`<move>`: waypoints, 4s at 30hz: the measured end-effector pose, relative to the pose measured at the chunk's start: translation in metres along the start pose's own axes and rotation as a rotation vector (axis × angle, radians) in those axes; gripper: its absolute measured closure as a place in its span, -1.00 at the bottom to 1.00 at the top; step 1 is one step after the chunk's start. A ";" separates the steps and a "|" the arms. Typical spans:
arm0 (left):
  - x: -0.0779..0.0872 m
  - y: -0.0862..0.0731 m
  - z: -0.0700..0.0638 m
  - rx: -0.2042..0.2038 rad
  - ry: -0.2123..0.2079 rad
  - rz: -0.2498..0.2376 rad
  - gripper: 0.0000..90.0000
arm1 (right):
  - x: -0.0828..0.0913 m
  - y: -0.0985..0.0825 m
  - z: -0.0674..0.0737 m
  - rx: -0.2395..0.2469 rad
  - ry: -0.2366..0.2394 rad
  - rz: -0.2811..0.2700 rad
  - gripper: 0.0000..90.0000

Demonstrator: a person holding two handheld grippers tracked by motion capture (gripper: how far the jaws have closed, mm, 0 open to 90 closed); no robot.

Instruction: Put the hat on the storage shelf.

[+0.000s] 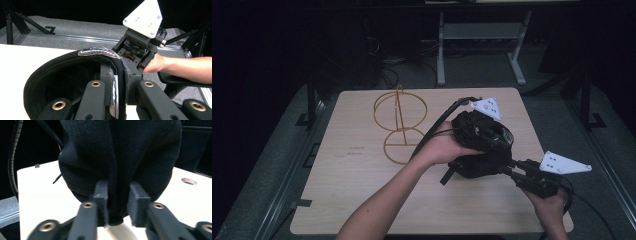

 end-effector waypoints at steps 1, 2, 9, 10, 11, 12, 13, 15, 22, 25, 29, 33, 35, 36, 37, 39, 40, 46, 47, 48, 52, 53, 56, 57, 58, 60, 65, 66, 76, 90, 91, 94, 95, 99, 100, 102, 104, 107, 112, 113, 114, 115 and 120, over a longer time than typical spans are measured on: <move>0.000 -0.001 0.000 -0.003 0.002 0.004 0.80 | 0.000 0.000 0.000 0.001 0.000 0.004 0.69; 0.000 -0.002 0.000 0.001 0.003 0.005 0.80 | 0.000 0.000 0.001 -0.001 0.005 0.012 0.74; 0.005 -0.013 0.006 0.004 0.035 0.021 0.75 | 0.003 0.000 0.001 -0.024 0.007 0.043 0.87; 0.005 -0.015 0.007 0.011 0.041 0.023 0.73 | 0.004 0.000 0.000 -0.025 0.005 0.048 0.88; 0.006 -0.017 0.008 0.013 0.047 0.026 0.71 | 0.004 0.000 0.000 -0.029 0.005 0.053 0.88; 0.007 -0.019 0.009 0.014 0.053 0.029 0.68 | 0.005 0.000 0.000 -0.036 0.007 0.058 0.88; 0.008 -0.021 0.010 0.018 0.063 0.031 0.65 | 0.006 0.001 0.000 -0.042 0.010 0.060 0.88; 0.010 -0.026 0.012 0.024 0.081 0.048 0.58 | 0.007 0.002 -0.001 -0.054 0.008 0.062 0.89; 0.021 -0.042 0.016 0.040 0.123 0.051 0.42 | 0.013 0.007 -0.006 -0.087 0.015 0.065 0.90; 0.027 -0.051 0.017 0.064 0.132 0.049 0.36 | 0.015 0.009 -0.009 -0.117 0.025 0.069 0.90; 0.035 -0.063 0.017 0.072 0.150 0.037 0.31 | 0.017 0.011 -0.012 -0.138 0.027 0.091 0.90; 0.041 -0.074 0.015 0.071 0.174 0.038 0.27 | 0.018 0.015 -0.014 -0.142 0.014 0.112 0.90; 0.044 -0.079 0.014 0.071 0.184 0.035 0.25 | 0.019 0.017 -0.015 -0.145 0.010 0.122 0.90; 0.046 -0.081 0.014 0.071 0.189 0.035 0.24 | 0.019 0.017 -0.016 -0.143 0.006 0.127 0.89; 0.048 -0.083 0.014 0.071 0.194 0.035 0.23 | 0.019 0.018 -0.017 -0.143 0.007 0.129 0.90; 0.049 -0.088 0.012 0.074 0.195 0.034 0.22 | 0.020 0.021 -0.018 -0.148 0.005 0.128 0.89; 0.050 -0.091 0.012 0.074 0.200 0.035 0.22 | 0.020 0.022 -0.018 -0.147 0.005 0.130 0.89; 0.055 -0.107 0.007 0.079 0.208 0.042 0.20 | 0.023 0.031 -0.022 -0.147 -0.002 0.134 0.89; 0.055 -0.110 0.007 0.076 0.210 0.046 0.20 | 0.024 0.032 -0.023 -0.146 -0.002 0.135 0.89; 0.055 -0.114 0.008 0.071 0.213 0.049 0.20 | 0.024 0.033 -0.024 -0.147 -0.005 0.135 0.89; 0.056 -0.125 0.007 0.083 0.214 0.052 0.20 | 0.026 0.037 -0.027 -0.146 -0.010 0.140 0.89; 0.055 -0.128 0.006 0.088 0.215 0.050 0.20 | 0.027 0.038 -0.028 -0.144 -0.011 0.139 0.89; 0.054 -0.137 0.004 0.095 0.216 0.058 0.19 | 0.028 0.042 -0.030 -0.149 -0.010 0.135 0.89; 0.053 -0.141 0.004 0.094 0.219 0.063 0.18 | 0.028 0.043 -0.030 -0.150 -0.009 0.133 0.89; 0.053 -0.144 0.003 0.097 0.219 0.066 0.18 | 0.028 0.044 -0.031 -0.147 -0.011 0.133 0.89; 0.052 -0.150 0.002 0.104 0.218 0.062 0.17 | 0.029 0.047 -0.032 -0.146 -0.011 0.133 0.89; 0.052 -0.163 -0.002 0.108 0.226 0.060 0.16 | 0.028 0.053 -0.032 -0.143 -0.013 0.141 0.89; 0.052 -0.165 -0.003 0.110 0.227 0.063 0.15 | 0.028 0.054 -0.033 -0.140 -0.012 0.142 0.89; 0.051 -0.190 -0.011 0.107 0.245 0.078 0.10 | 0.024 0.075 -0.035 -0.118 -0.010 0.140 0.89; 0.043 -0.210 -0.017 0.109 0.253 0.073 0.06 | 0.006 0.114 -0.030 -0.081 0.010 0.171 0.89; 0.043 -0.211 -0.017 0.109 0.250 0.078 0.05 | 0.005 0.117 -0.029 -0.080 0.011 0.171 0.89; 0.042 -0.215 -0.018 0.109 0.251 0.091 0.02 | 0.000 0.125 -0.028 -0.070 0.015 0.172 0.89; 0.041 -0.216 -0.019 0.113 0.250 0.089 0.01 | -0.001 0.128 -0.027 -0.069 0.019 0.171 0.89; 0.041 -0.223 -0.018 0.126 0.260 0.105 -0.07 | -0.007 0.138 -0.025 -0.056 0.032 0.173 0.89; 0.042 -0.224 -0.018 0.125 0.263 0.103 -0.08 | -0.009 0.140 -0.024 -0.054 0.034 0.174 0.89; 0.042 -0.226 -0.017 0.128 0.265 0.107 -0.10 | -0.012 0.145 -0.023 -0.049 0.040 0.172 0.89; 0.042 -0.227 -0.018 0.138 0.266 0.107 -0.11 | -0.016 0.149 -0.022 -0.043 0.044 0.175 0.89; 0.040 -0.228 -0.018 0.133 0.269 0.107 -0.16 | -0.020 0.155 -0.019 -0.037 0.056 0.177 0.89; 0.038 -0.230 -0.017 0.136 0.270 0.113 -0.20 | -0.029 0.164 -0.017 -0.029 0.066 0.184 0.89; 0.038 -0.231 -0.017 0.139 0.270 0.116 -0.21 | -0.031 0.166 -0.017 -0.026 0.069 0.182 0.89; 0.038 -0.232 -0.016 0.138 0.269 0.121 -0.22 | -0.033 0.168 -0.016 -0.024 0.073 0.182 0.89; 0.038 -0.232 -0.016 0.137 0.270 0.119 -0.22 | -0.035 0.170 -0.015 -0.025 0.075 0.183 0.89; 0.040 -0.232 -0.015 0.140 0.274 0.115 -0.23 | -0.047 0.182 -0.010 -0.012 0.095 0.180 0.89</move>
Point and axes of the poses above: each handheld gripper's, and its own axes: x roughly backward along the jaws, y roughly out of its top, z roughly to its left, the point moved 8 cm from there along -x, roughly forward along the jaws, and after that the axes turned 2 degrees about -x, right-handed, at the moved point
